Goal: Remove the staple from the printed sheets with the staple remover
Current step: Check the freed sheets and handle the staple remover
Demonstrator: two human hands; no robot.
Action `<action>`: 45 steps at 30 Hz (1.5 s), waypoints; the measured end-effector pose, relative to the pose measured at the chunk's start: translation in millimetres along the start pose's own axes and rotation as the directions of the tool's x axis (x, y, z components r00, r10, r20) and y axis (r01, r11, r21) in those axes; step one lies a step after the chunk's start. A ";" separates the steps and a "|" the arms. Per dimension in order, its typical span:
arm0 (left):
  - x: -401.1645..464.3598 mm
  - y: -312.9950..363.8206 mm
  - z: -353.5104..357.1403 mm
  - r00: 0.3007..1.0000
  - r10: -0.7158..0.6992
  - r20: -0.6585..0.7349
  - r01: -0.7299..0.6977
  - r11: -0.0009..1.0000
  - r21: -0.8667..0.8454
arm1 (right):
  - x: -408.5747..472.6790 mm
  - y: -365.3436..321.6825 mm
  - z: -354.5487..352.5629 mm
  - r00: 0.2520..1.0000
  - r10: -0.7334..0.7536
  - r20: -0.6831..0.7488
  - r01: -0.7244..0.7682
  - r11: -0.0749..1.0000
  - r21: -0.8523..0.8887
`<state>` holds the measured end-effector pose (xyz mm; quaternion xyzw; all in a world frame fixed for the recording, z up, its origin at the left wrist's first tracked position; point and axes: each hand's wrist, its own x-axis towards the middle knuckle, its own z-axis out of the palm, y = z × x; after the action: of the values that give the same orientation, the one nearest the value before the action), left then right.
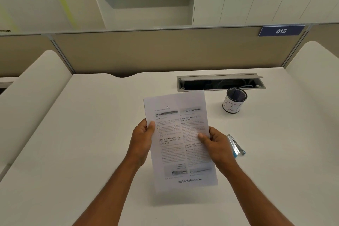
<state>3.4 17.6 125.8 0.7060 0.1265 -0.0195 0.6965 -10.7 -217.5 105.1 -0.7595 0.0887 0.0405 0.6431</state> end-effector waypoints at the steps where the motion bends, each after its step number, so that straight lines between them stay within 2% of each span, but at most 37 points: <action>1: 1.0 2.0 0.3 1.000 0.003 -0.003 -0.003 1.000 -0.009 | -0.5 0.4 -0.3 1.000 0.004 -0.002 -0.004 1.000 0.002; 9: -0.6 11.8 11.0 0.997 0.066 -0.039 -0.065 0.997 0.031 | -3.9 1.4 -1.4 1.000 -0.008 -0.027 0.009 1.000 0.024; 12: -7.1 15.8 12.3 0.982 0.175 -0.075 -0.173 0.984 0.034 | -5.9 0.2 0.2 0.994 -0.100 -0.049 0.100 0.995 -0.006; 17: -20.9 18.6 15.3 0.947 0.300 -0.116 -0.299 0.954 0.025 | -9.6 1.2 3.2 0.977 -0.196 -0.086 0.204 0.974 0.100; 24: -26.0 0.4 21.4 0.961 0.251 -0.119 -0.246 0.968 0.057 | -6.0 23.8 9.8 0.990 -0.129 -0.055 0.134 0.985 0.107; 30: -20.2 -0.2 24.8 0.957 0.263 -0.122 -0.257 0.964 0.064 | -1.6 24.7 9.2 0.992 -0.113 -0.048 0.115 0.992 0.055; 41: -15.4 -5.5 28.4 0.953 0.252 -0.168 -0.250 0.968 0.032 | 1.7 26.8 10.3 0.992 -0.117 -0.050 0.120 0.989 0.082; 45: -14.0 -1.6 28.4 0.943 0.274 -0.188 -0.266 0.962 0.067 | 1.0 24.3 9.0 0.994 -0.100 -0.041 0.103 0.992 0.078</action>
<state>-6.2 -12.6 126.3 0.7291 0.0961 0.1431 0.6624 -13.7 -212.6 79.8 -0.7372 0.0633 -0.0100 0.6726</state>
